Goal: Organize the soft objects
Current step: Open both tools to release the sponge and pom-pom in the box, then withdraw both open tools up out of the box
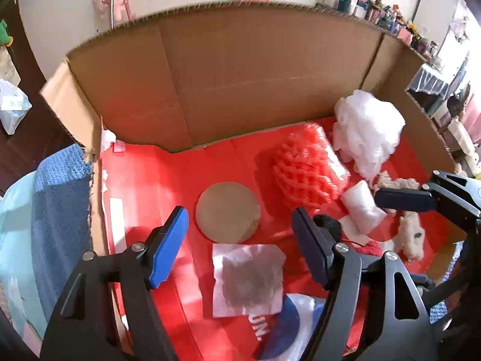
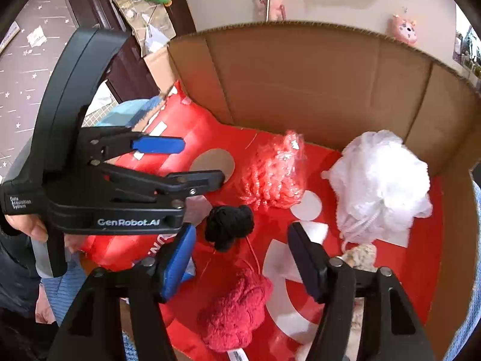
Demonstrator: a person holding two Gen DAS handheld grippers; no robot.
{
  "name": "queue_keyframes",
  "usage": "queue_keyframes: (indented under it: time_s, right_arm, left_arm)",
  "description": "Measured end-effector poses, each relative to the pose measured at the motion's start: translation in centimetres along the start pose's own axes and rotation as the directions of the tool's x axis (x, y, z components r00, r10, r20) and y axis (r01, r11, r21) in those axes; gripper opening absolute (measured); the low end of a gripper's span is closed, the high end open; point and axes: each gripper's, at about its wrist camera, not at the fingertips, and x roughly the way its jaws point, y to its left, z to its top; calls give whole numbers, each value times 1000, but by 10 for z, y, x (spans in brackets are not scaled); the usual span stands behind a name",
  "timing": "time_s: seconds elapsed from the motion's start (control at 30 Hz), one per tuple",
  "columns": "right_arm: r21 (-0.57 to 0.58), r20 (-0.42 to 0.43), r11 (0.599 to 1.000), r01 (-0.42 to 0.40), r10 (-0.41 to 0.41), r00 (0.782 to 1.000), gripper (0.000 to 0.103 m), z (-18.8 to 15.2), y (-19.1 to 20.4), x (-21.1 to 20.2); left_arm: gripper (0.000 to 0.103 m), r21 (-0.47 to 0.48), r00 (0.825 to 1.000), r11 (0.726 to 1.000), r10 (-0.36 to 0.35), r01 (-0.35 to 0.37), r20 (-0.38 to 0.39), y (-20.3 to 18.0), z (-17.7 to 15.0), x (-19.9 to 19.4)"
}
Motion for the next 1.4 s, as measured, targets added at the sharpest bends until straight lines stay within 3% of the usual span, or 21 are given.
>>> queue_keyframes:
  time_s: [0.3, 0.53, 0.7, 0.83, 0.93, 1.1, 1.3, 1.4]
  right_arm:
    - [12, 72, 999, 32, -32, 997, 77, -16, 0, -41]
    - [33, 167, 995, 92, -96, 981, 83, -33, -3, -85]
    - [49, 234, 986, 158, -165, 958, 90, -48, 1, -105]
    - [70, 295, 971, 228, -238, 925, 97, -63, 5, -121]
    - [109, 333, 960, 258, -280, 901, 102, -75, 4, -128]
    - [158, 375, 935, 316, -353, 857, 103, -88, -2, -126]
    - [212, 416, 935, 283, -348, 840, 103, -95, -16, -112]
    - [205, 428, 940, 274, -338, 838, 103, -96, -19, -106]
  left_arm:
    - [78, -19, 993, 1000, -21, 24, 117, -14, -20, -41]
    - [84, -42, 977, 999, 10, -1, 212, -23, -33, -55]
    - [85, -52, 960, 999, 19, -5, 279, -37, -49, -65]
    - [93, -61, 936, 998, 38, -18, 350, -47, -66, -75]
    - [93, -68, 919, 997, 45, -20, 392, -53, -77, -79]
    - [96, -75, 893, 996, 74, -45, 444, -59, -88, -78]
    - [96, -82, 861, 992, 122, -93, 494, -64, -97, -71]
    - [97, -92, 862, 992, 124, -90, 492, -63, -101, -65]
